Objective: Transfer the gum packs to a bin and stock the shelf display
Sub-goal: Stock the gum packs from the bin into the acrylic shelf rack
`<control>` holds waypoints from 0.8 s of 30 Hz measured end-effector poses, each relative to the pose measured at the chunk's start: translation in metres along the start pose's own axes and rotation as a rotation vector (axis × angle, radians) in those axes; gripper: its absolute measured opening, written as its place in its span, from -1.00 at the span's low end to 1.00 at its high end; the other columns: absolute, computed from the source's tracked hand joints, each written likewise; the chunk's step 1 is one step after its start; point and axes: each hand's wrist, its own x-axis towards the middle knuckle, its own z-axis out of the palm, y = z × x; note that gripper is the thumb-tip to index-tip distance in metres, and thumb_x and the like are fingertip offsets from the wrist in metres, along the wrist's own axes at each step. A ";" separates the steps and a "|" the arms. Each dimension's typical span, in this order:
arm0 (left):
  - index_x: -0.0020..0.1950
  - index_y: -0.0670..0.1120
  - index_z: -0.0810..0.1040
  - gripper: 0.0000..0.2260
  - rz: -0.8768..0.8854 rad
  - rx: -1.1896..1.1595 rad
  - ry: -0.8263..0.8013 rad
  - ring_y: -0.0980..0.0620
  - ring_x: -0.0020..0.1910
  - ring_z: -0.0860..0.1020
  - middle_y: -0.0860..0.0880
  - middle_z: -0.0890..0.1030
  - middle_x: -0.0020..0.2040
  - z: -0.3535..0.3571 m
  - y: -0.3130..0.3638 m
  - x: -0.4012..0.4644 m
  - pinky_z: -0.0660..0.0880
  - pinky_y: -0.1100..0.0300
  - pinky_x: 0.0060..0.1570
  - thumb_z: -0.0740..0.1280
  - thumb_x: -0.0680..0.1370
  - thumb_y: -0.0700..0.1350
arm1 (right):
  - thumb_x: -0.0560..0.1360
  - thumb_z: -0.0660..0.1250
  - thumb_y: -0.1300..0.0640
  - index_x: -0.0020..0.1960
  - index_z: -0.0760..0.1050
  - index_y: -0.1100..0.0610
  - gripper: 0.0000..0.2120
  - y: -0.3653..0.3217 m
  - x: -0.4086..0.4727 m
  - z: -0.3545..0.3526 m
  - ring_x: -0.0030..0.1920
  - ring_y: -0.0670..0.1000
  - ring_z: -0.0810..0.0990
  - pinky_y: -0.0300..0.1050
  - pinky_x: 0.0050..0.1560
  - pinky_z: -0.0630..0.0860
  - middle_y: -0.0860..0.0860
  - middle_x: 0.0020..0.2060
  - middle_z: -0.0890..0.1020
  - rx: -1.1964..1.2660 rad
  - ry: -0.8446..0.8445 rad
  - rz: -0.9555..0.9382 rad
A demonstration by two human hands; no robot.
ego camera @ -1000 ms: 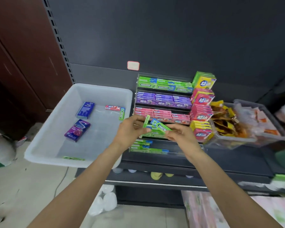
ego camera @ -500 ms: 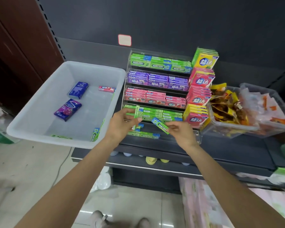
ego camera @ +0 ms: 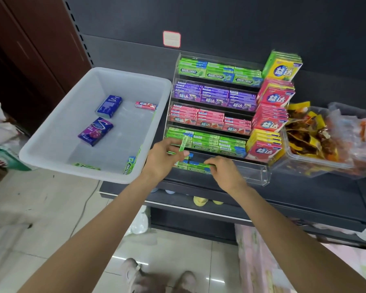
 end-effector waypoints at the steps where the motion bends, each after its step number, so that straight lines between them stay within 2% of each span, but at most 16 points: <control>1: 0.17 -0.04 0.51 -0.69 -0.005 0.001 -0.001 0.14 -0.19 0.58 0.02 0.60 -0.12 0.000 -0.001 0.000 0.54 0.26 -0.13 0.44 0.45 -0.07 | 0.58 0.16 0.26 0.25 0.52 0.13 -0.70 -0.001 0.002 0.001 0.12 0.10 0.55 0.02 0.12 0.49 0.09 0.17 0.57 0.029 -0.018 -0.017; 4: 0.17 -0.03 0.53 -0.67 -0.013 0.015 -0.015 0.03 -0.09 0.58 0.02 0.58 -0.09 0.001 -0.005 0.000 0.53 0.26 -0.12 0.46 0.43 -0.09 | 0.59 0.15 0.22 0.25 0.51 0.15 -0.71 -0.004 0.005 0.003 0.14 0.11 0.53 0.03 0.14 0.48 0.10 0.18 0.56 0.028 -0.031 -0.029; 9: 0.10 0.04 0.54 -0.70 0.024 0.112 -0.030 0.10 -0.17 0.53 0.14 0.49 -0.15 0.004 -0.009 0.000 0.43 0.43 -0.19 0.49 0.41 -0.12 | 0.61 0.13 0.12 0.32 0.46 0.09 -0.69 -0.010 -0.002 -0.002 0.19 0.09 0.51 -0.01 0.08 0.46 0.05 0.18 0.55 -0.096 -0.015 -0.026; 11: 0.10 0.00 0.56 -0.69 0.096 0.218 -0.031 0.21 -0.19 0.47 0.13 0.50 -0.14 0.005 -0.009 -0.001 0.38 0.49 -0.22 0.50 0.39 -0.16 | 0.62 0.14 0.06 0.25 0.51 0.12 -0.70 -0.015 -0.007 -0.009 0.11 0.06 0.56 -0.06 0.06 0.48 0.05 0.10 0.60 0.094 0.072 -0.004; 14: 0.10 -0.10 0.58 -0.68 0.232 0.361 -0.064 0.20 -0.16 0.44 0.04 0.53 -0.07 0.010 -0.006 -0.001 0.32 0.51 -0.17 0.51 0.37 -0.22 | 0.58 0.21 -0.02 0.05 0.57 0.08 -0.77 -0.024 -0.011 -0.024 -0.07 -0.05 0.62 -0.24 -0.07 0.52 -0.02 -0.09 0.65 0.685 0.081 0.114; 17: 0.12 -0.11 0.57 -0.65 0.324 0.418 -0.121 0.18 -0.12 0.45 0.00 0.56 -0.03 0.019 -0.005 0.000 0.32 0.58 -0.11 0.51 0.36 -0.22 | 0.53 0.32 0.15 0.00 0.58 0.15 -0.89 -0.024 -0.011 -0.029 -0.22 -0.06 0.63 -0.34 -0.23 0.54 0.01 -0.22 0.64 0.900 -0.001 0.135; 18: 0.13 -0.10 0.57 -0.64 0.322 0.413 -0.119 0.15 -0.08 0.49 -0.02 0.58 0.00 0.021 -0.006 0.001 0.35 0.54 -0.07 0.51 0.35 -0.21 | 0.51 0.34 0.23 0.01 0.59 0.20 -0.89 -0.022 -0.012 -0.029 -0.23 -0.04 0.62 -0.34 -0.22 0.55 0.02 -0.25 0.62 0.920 0.017 0.128; 20: 0.19 -0.08 0.53 -0.59 0.288 0.449 -0.093 0.07 0.07 0.52 -0.04 0.56 0.09 0.022 -0.012 0.001 0.44 0.30 0.08 0.51 0.37 -0.18 | 0.47 0.36 0.31 -0.04 0.59 0.18 -0.90 -0.011 -0.012 -0.028 -0.21 0.01 0.62 -0.30 -0.16 0.57 0.03 -0.25 0.61 0.917 0.108 0.146; 22: 0.31 -0.05 0.45 -0.52 0.261 0.613 -0.106 0.00 0.22 0.44 -0.03 0.49 0.23 0.019 -0.022 0.001 0.42 0.10 0.22 0.47 0.42 -0.12 | 0.45 0.39 0.30 -0.12 0.57 0.06 -0.86 0.003 -0.013 -0.025 -0.15 0.03 0.62 -0.17 -0.06 0.56 -0.01 -0.23 0.61 0.844 0.225 0.186; 24: 0.40 -0.04 0.36 -0.48 0.274 0.813 -0.151 -0.05 0.32 0.34 -0.03 0.40 0.34 0.016 -0.032 0.001 0.34 0.05 0.30 0.42 0.47 -0.06 | 0.44 0.40 0.29 -0.14 0.56 0.05 -0.85 0.013 -0.013 -0.020 -0.11 -0.02 0.60 -0.14 0.02 0.52 -0.06 -0.20 0.62 0.748 0.297 0.210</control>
